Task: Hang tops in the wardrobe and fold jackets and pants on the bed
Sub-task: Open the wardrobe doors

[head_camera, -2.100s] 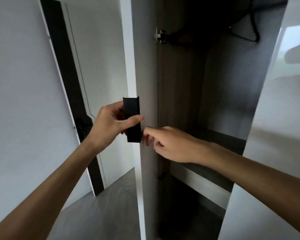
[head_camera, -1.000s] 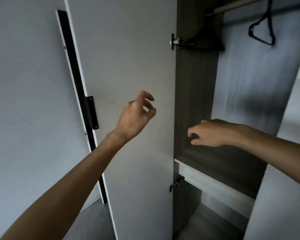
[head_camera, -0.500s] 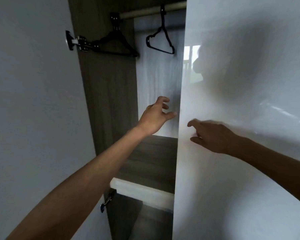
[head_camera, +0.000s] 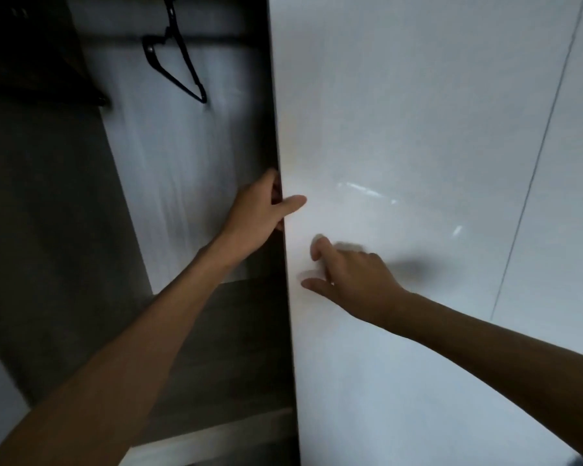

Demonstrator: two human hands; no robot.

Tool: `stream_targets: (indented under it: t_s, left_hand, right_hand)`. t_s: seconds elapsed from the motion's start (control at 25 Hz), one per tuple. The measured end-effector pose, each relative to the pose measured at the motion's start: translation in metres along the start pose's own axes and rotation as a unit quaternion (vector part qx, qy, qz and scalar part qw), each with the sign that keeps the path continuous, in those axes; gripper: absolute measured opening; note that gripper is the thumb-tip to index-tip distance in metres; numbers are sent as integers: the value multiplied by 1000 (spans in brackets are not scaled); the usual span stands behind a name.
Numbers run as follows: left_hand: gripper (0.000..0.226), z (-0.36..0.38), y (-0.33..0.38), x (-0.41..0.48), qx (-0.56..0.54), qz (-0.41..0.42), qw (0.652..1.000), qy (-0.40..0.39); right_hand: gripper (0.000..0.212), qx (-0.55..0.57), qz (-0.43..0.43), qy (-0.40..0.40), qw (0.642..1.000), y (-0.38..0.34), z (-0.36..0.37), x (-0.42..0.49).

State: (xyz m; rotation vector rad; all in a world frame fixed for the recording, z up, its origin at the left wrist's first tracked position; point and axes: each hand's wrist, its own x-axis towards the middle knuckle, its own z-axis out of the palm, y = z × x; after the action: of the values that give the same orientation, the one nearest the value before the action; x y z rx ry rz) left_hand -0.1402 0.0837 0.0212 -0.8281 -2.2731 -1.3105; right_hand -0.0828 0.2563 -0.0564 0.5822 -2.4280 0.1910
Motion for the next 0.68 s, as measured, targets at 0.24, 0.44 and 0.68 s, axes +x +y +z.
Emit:
stream_targets:
  t_s: [0.24, 0.44, 0.68]
  left_hand:
    - [28, -2, 19, -26, -76, 55, 995, -15]
    - [29, 1, 54, -55, -58, 101, 992, -46]
    - [25, 19, 106, -98, -3, 111, 993, -26]
  right_hand:
    - [46, 13, 64, 34, 997, -20, -15, -28]
    - [58, -56, 74, 114, 989, -36, -43, -61]
    - [68, -155, 164, 59, 972, -65, -86, -106]
